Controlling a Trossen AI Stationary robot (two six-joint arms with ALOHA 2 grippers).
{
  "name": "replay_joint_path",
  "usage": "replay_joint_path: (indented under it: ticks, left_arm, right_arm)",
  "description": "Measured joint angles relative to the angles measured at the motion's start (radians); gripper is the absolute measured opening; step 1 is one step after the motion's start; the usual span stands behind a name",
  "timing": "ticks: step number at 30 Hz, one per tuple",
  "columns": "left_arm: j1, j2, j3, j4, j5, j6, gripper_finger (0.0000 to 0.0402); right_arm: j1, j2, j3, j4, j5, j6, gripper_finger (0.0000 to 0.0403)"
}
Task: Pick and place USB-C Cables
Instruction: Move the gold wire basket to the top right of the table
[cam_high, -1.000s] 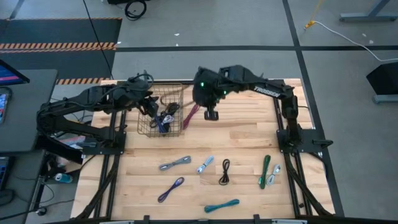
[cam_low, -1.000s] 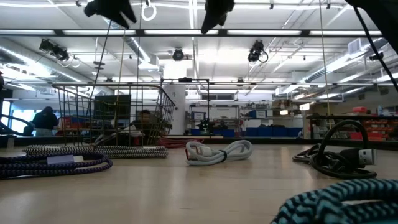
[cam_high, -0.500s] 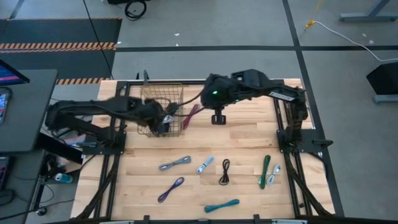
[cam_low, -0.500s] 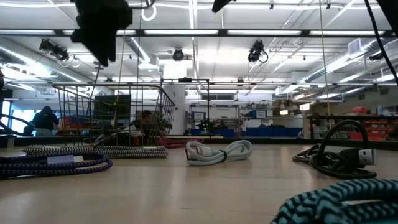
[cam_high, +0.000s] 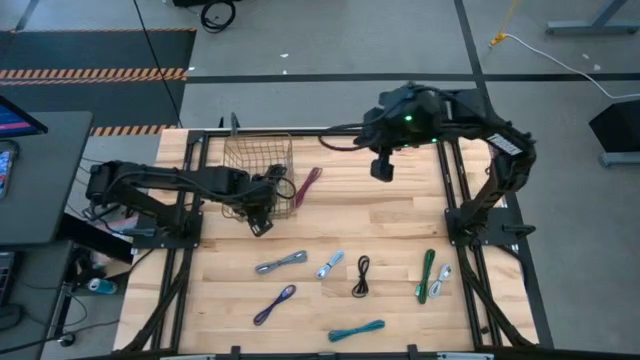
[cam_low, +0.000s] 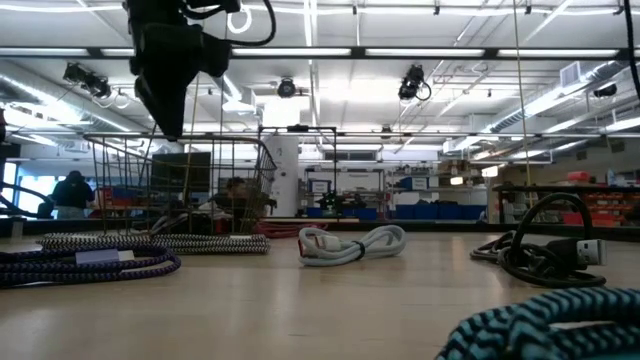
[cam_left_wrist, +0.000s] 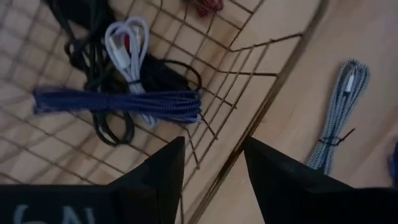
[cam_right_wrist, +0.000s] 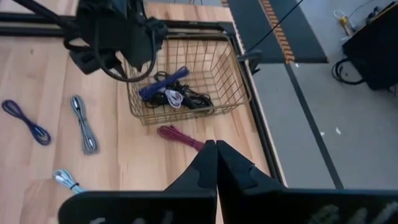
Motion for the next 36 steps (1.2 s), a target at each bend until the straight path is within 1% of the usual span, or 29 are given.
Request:
replay_joint_path:
  ticks: [3,7,9,12,18,27,31,36]
  left_arm:
    - [0.001,0.001,0.001,-0.005,0.050,0.003,0.0176]
    - [-0.001,-0.010,0.055,0.003,0.084,0.010,0.0176]
    - [0.000,-0.006,0.068,-0.005,0.082,0.028,0.0176]
    - [0.000,-0.003,0.075,-0.015,0.054,0.053,0.0176]
    - [-0.010,0.013,0.073,-0.074,0.053,0.039,0.0176]
    - [-0.032,0.050,0.074,-0.075,0.059,0.045,0.0176]
    - [-0.035,0.082,0.065,-0.077,0.050,0.084,0.0176]
    - [-0.011,0.139,0.039,-0.074,0.033,0.117,0.0176]
  right_arm:
    - [0.001,-0.022,0.000,0.002,0.000,0.001,0.0000]
    - [0.001,-0.029,0.000,0.002,0.000,0.009,0.0000]
    - [0.001,-0.027,0.000,0.002,0.000,0.009,0.0000]
    - [0.001,-0.018,0.000,0.002,0.000,0.007,0.0000]
    - [0.001,-0.016,0.000,0.000,-0.010,0.015,0.0001]
    - [0.010,-0.024,0.000,0.006,-0.013,0.002,0.0001]
    - [0.018,-0.028,0.000,0.011,-0.013,0.001,0.0001]
    - [0.034,-0.031,0.000,0.024,-0.013,-0.001,0.0001]
